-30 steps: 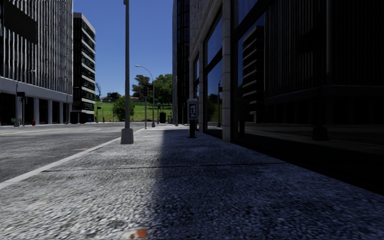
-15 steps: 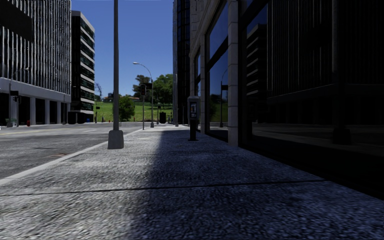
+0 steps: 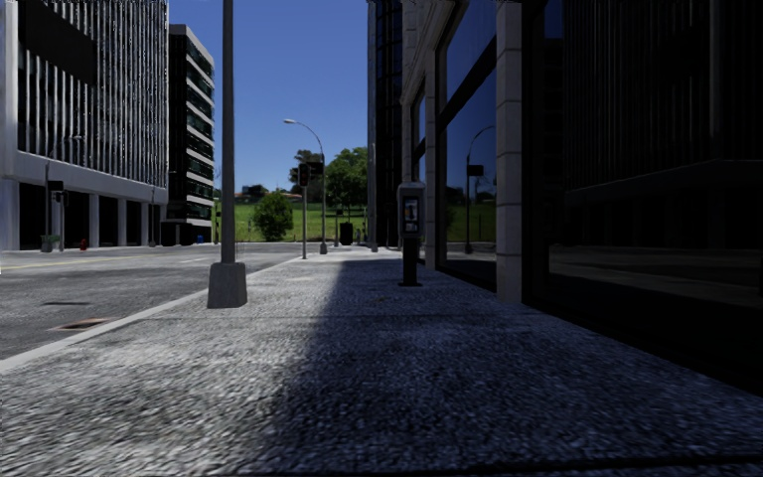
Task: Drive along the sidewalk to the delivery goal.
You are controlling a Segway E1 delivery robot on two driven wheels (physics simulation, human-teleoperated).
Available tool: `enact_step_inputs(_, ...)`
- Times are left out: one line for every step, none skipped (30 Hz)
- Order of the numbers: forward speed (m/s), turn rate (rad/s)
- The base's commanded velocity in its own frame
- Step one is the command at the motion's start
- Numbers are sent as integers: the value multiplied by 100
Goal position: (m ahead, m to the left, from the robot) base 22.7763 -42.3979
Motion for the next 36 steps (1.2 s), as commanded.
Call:
enact_step_inputs(200, 28)
enact_step_inputs(200, 28)
enact_step_inputs(200, 28)
enact_step_inputs(200, 28)
enact_step_inputs(200, 28)
enact_step_inputs(200, 28)
enact_step_inputs(200, 28)
enact_step_inputs(200, 28)
enact_step_inputs(200, 28)
enact_step_inputs(200, 28)
enact_step_inputs(200, 28)
enact_step_inputs(200, 28)
enact_step_inputs(200, 28)
enact_step_inputs(200, 28)
enact_step_inputs(200, 28)
enact_step_inputs(200, 28)
enact_step_inputs(200, 28)
enact_step_inputs(200, 28)
enact_step_inputs(200, 28)
enact_step_inputs(200, 23)
enact_step_inputs(200, 23)
enact_step_inputs(200, 7)
enact_step_inputs(200, 0)
enact_step_inputs(200, 0)
enact_step_inputs(200, 0)
enact_step_inputs(200, 0)
enact_step_inputs(200, 0)
enact_step_inputs(200, 0)
enact_step_inputs(200, 0)
enact_step_inputs(200, 0)
enact_step_inputs(200, 0)
enact_step_inputs(200, 0)
enact_step_inputs(200, 0)
enact_step_inputs(200, 0)
enact_step_inputs(200, 0)
enact_step_inputs(200, 0)
